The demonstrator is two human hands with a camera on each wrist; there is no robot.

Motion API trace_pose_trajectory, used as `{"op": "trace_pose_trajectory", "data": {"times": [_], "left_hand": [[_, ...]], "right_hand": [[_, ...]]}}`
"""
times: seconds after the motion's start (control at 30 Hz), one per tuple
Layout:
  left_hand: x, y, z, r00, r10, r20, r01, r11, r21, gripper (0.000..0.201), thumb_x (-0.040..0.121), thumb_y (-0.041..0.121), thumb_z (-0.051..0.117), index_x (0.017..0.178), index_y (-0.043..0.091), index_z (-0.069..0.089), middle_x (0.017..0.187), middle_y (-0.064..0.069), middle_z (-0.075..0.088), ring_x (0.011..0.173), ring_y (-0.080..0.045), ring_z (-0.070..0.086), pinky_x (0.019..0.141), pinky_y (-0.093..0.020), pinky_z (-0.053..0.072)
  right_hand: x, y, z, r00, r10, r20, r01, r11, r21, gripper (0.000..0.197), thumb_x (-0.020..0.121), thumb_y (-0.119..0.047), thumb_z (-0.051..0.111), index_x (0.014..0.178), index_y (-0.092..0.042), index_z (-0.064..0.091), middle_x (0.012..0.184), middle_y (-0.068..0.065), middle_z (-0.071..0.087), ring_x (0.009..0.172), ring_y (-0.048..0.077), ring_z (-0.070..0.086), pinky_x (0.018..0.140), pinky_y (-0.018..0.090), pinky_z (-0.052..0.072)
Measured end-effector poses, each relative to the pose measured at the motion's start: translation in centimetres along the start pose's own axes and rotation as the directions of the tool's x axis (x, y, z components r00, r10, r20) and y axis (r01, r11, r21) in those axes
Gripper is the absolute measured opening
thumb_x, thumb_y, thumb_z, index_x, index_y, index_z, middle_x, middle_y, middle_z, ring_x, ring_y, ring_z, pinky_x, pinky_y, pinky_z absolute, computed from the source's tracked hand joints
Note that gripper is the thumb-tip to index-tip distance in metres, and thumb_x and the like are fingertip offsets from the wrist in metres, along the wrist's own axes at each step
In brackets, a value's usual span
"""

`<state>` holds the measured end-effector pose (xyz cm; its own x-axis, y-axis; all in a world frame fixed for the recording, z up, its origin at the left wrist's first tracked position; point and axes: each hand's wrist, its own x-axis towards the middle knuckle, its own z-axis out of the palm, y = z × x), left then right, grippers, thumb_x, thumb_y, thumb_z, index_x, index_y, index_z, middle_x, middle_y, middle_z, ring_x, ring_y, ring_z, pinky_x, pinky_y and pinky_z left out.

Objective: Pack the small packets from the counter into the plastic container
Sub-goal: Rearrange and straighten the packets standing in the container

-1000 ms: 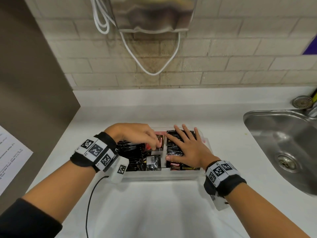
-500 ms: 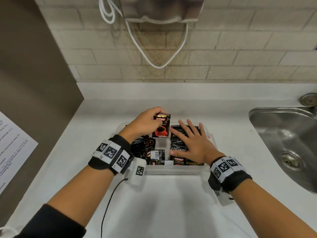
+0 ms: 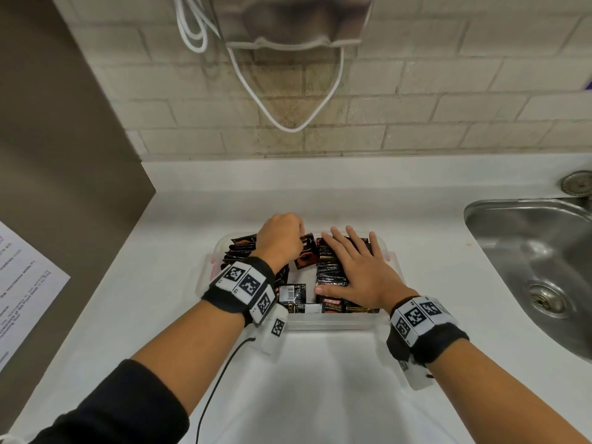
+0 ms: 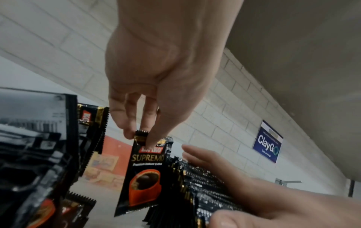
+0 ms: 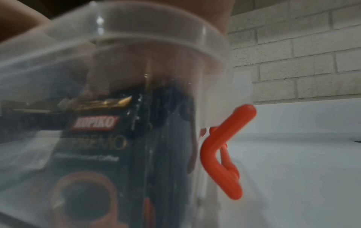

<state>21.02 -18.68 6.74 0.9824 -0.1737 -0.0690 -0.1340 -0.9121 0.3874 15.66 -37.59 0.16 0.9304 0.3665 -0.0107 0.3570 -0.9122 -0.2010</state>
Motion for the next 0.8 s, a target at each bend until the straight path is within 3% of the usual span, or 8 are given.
{"op": "trace_pose_trajectory", "data": {"times": [0.1, 0.27, 0.47, 0.57, 0.63, 0.7, 0.73, 0.8], "left_hand": [[0.2, 0.6, 0.2, 1.000, -0.001, 0.019, -0.001, 0.997, 0.071, 0.014, 0.088, 0.002, 0.068, 0.099, 0.012, 0.068, 0.106, -0.008, 0.066, 0.098, -0.028, 0.063, 0.087, -0.041, 0.055], [0.5, 1.4, 0.1, 1.000, 0.002, 0.026, -0.007, 0.980, 0.199, 0.019, 0.088, 0.005, 0.065, 0.104, 0.014, 0.066, 0.108, -0.006, 0.065, 0.100, -0.027, 0.063, 0.086, -0.041, 0.056], [0.9, 2.0, 0.5, 0.998, 0.041, 0.039, -0.047, 0.985, 0.164, 0.028, 0.087, -0.004, 0.059, 0.112, 0.007, 0.056, 0.111, -0.014, 0.058, 0.101, -0.034, 0.060, 0.083, -0.042, 0.053], [1.2, 1.8, 0.6, 0.999, 0.033, 0.028, -0.037, 0.985, 0.171, 0.029, 0.087, 0.001, 0.064, 0.113, 0.009, 0.054, 0.111, -0.013, 0.055, 0.099, -0.033, 0.060, 0.076, -0.038, 0.050], [1.1, 1.8, 0.3, 1.000, 0.017, 0.025, -0.022, 0.980, 0.198, 0.021, 0.088, 0.010, 0.068, 0.106, 0.011, 0.059, 0.104, -0.009, 0.060, 0.093, -0.029, 0.062, 0.073, -0.037, 0.051], [0.9, 1.7, 0.2, 0.993, 0.015, 0.120, -0.040, 0.978, 0.207, 0.017, 0.087, 0.022, 0.073, 0.096, 0.011, 0.064, 0.090, -0.006, 0.067, 0.082, -0.025, 0.067, 0.073, -0.036, 0.056], [0.8, 1.6, 0.3, 0.974, 0.021, 0.225, -0.068, 0.977, 0.202, 0.020, 0.086, 0.027, 0.075, 0.093, 0.010, 0.066, 0.083, -0.005, 0.069, 0.076, -0.022, 0.069, 0.072, -0.036, 0.059], [0.4, 1.5, 0.5, 0.878, 0.004, 0.478, -0.138, 0.960, 0.246, 0.026, 0.084, 0.030, 0.077, 0.093, 0.008, 0.066, 0.084, -0.004, 0.070, 0.073, -0.019, 0.069, 0.074, -0.035, 0.060]], "right_hand": [[0.0, -0.1, 0.0, 1.000, -0.010, -0.006, 0.011, 1.000, 0.023, 0.099, 0.075, -0.093, 0.027, 0.151, -0.046, -0.016, 0.166, -0.006, -0.008, 0.151, 0.022, -0.017, 0.118, 0.061, -0.008], [-0.1, -0.2, -0.2, 1.000, -0.007, 0.030, 0.008, 1.000, -0.015, 0.094, 0.075, -0.093, 0.022, 0.150, -0.051, -0.015, 0.165, -0.003, -0.011, 0.150, 0.024, -0.020, 0.117, 0.061, -0.012], [-0.1, -0.1, -0.1, 1.000, -0.007, 0.026, 0.007, 1.000, -0.019, 0.098, 0.072, -0.095, 0.019, 0.152, -0.047, -0.012, 0.166, -0.002, -0.011, 0.150, 0.024, -0.020, 0.117, 0.061, -0.011], [-0.1, -0.1, -0.2, 1.000, -0.003, 0.030, 0.004, 1.000, -0.017, 0.098, 0.072, -0.095, 0.018, 0.152, -0.047, -0.012, 0.165, -0.003, -0.011, 0.150, 0.024, -0.020, 0.117, 0.061, -0.012], [-0.1, -0.1, -0.1, 1.000, -0.001, 0.028, 0.001, 1.000, -0.016, 0.098, 0.072, -0.095, 0.018, 0.152, -0.047, -0.011, 0.165, -0.003, -0.012, 0.150, 0.023, -0.021, 0.117, 0.061, -0.012], [0.0, -0.1, 0.0, 1.000, -0.002, 0.028, 0.002, 1.000, -0.019, 0.099, 0.072, -0.095, 0.018, 0.153, -0.047, -0.011, 0.165, -0.003, -0.012, 0.150, 0.023, -0.021, 0.117, 0.061, -0.012], [0.0, 0.0, 0.0, 1.000, -0.003, 0.024, 0.003, 1.000, -0.020, 0.099, 0.072, -0.095, 0.018, 0.152, -0.047, -0.011, 0.165, -0.003, -0.012, 0.150, 0.024, -0.021, 0.117, 0.061, -0.012], [0.0, 0.0, 0.0, 1.000, -0.007, 0.018, 0.007, 1.000, -0.021, 0.099, 0.071, -0.095, 0.017, 0.152, -0.047, -0.012, 0.165, -0.003, -0.011, 0.150, 0.024, -0.020, 0.117, 0.061, -0.012]]}}
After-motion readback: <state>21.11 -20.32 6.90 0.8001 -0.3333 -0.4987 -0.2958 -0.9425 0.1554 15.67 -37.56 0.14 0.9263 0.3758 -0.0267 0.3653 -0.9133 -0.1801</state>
